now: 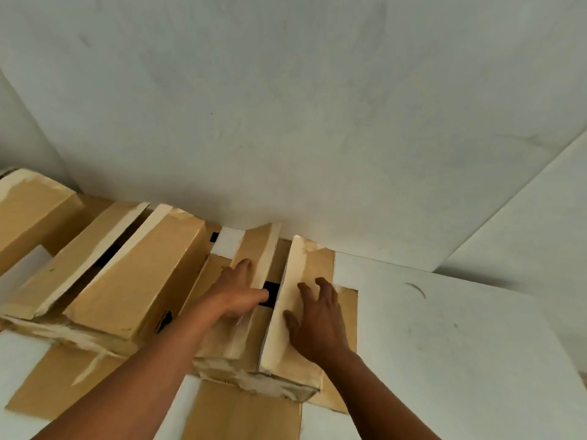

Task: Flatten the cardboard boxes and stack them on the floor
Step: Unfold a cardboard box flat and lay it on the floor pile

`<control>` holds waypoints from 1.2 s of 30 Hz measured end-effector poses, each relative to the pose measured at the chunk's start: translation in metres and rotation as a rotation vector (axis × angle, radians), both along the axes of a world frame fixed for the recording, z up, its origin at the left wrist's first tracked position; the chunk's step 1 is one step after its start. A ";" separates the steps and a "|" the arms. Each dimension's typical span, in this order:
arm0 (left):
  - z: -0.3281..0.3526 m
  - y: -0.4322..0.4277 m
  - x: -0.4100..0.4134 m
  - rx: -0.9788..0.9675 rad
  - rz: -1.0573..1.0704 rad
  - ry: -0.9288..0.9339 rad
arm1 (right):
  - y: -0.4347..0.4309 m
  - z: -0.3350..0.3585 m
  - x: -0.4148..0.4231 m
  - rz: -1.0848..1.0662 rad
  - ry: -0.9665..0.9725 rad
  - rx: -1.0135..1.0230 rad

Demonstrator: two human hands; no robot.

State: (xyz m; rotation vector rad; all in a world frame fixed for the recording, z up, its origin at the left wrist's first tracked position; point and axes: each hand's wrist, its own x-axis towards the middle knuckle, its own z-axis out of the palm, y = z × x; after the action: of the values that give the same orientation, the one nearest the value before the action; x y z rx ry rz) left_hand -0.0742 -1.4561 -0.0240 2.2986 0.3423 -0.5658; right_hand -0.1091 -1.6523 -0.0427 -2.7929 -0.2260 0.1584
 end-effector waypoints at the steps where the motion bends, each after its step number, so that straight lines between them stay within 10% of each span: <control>1: 0.005 0.008 0.000 -0.082 0.027 -0.005 | 0.008 0.001 -0.001 0.085 -0.028 -0.024; 8: 0.041 0.045 -0.012 -0.214 0.003 -0.155 | 0.024 0.015 0.006 0.290 -0.029 -0.067; 21: 0.029 0.035 -0.021 0.879 -0.443 -0.539 | -0.103 0.059 0.047 0.106 -0.313 -0.113; 25: 0.003 0.001 -0.028 0.813 -0.539 -0.310 | -0.122 0.040 0.048 -0.031 -0.070 -0.420; 30: -0.008 -0.018 -0.028 0.686 -0.551 -0.066 | -0.114 0.003 0.045 0.051 0.144 -0.218; 36: 0.025 -0.015 -0.042 0.649 -0.509 -0.195 | -0.083 0.001 0.076 0.140 0.025 -0.160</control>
State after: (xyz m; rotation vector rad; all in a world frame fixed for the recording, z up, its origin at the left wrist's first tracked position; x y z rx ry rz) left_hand -0.1164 -1.4712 0.0011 3.0714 -0.2022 -0.5140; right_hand -0.0330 -1.7348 -0.0414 -2.9309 -0.4208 0.2555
